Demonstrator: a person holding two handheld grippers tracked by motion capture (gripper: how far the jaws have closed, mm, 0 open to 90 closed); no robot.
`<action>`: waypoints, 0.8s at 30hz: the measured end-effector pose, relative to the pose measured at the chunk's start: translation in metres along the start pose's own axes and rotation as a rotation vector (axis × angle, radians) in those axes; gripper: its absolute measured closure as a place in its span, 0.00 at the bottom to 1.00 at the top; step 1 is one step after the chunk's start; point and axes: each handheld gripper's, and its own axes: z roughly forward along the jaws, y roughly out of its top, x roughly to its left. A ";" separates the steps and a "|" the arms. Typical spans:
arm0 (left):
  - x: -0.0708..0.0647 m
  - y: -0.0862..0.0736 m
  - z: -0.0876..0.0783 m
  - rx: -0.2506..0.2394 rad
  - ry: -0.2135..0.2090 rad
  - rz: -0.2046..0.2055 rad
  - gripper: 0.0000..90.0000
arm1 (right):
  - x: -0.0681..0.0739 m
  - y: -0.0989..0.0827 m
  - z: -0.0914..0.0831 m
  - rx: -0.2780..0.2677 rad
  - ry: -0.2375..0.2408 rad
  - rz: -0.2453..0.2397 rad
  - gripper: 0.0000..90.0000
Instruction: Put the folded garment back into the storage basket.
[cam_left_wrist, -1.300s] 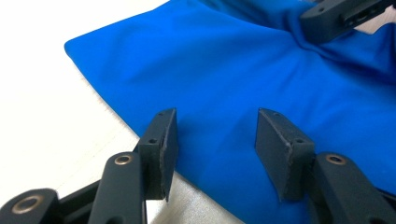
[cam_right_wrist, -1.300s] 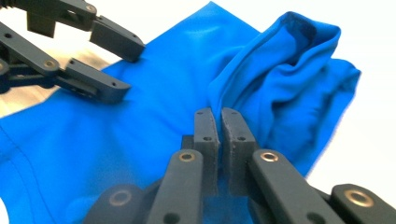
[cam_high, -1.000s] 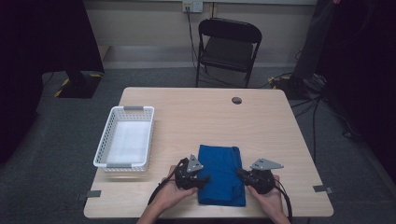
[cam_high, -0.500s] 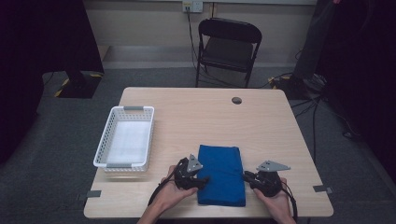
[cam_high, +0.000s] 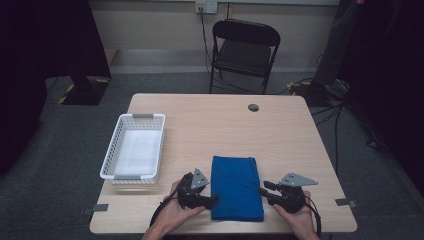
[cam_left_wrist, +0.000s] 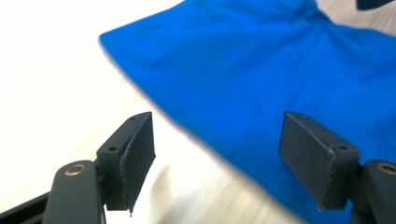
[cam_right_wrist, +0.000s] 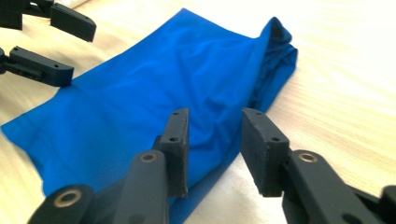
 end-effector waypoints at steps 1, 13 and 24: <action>0.001 -0.003 -0.002 0.004 0.008 -0.010 0.29 | 0.001 0.000 0.000 -0.001 -0.001 -0.002 0.66; -0.002 -0.030 -0.022 0.079 0.069 -0.053 0.22 | 0.014 0.001 0.003 0.025 0.057 -0.081 0.42; 0.004 -0.036 -0.022 0.078 0.095 -0.107 0.20 | 0.019 -0.004 0.026 0.073 0.070 -0.102 0.30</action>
